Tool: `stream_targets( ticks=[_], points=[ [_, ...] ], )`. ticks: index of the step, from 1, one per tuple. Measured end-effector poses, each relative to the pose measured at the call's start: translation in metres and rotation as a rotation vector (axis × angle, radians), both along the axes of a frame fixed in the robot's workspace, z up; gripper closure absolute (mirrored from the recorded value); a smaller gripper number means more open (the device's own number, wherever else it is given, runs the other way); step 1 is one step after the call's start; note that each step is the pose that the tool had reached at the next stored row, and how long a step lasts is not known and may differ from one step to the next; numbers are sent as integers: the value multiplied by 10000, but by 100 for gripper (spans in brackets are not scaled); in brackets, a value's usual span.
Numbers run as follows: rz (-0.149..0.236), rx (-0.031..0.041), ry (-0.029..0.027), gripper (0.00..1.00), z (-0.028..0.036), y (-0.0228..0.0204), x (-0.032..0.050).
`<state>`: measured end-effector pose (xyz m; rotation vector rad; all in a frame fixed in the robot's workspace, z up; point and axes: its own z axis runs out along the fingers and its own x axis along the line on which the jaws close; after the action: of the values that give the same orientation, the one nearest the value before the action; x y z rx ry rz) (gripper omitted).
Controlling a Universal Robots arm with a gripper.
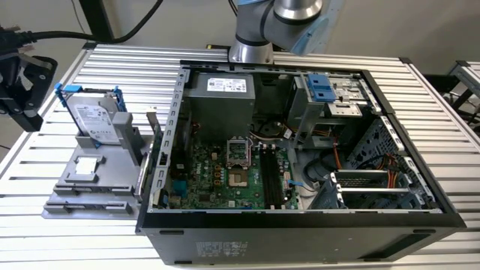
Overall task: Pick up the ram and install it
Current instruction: 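Pick up the ram and move it above insertion slot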
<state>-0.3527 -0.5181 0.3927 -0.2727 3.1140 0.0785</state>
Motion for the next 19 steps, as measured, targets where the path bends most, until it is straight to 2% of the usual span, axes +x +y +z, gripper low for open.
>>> stream_targets(
  ticks=[19],
  points=[
    [3184,0,0,100,0,0,0]
  ],
)
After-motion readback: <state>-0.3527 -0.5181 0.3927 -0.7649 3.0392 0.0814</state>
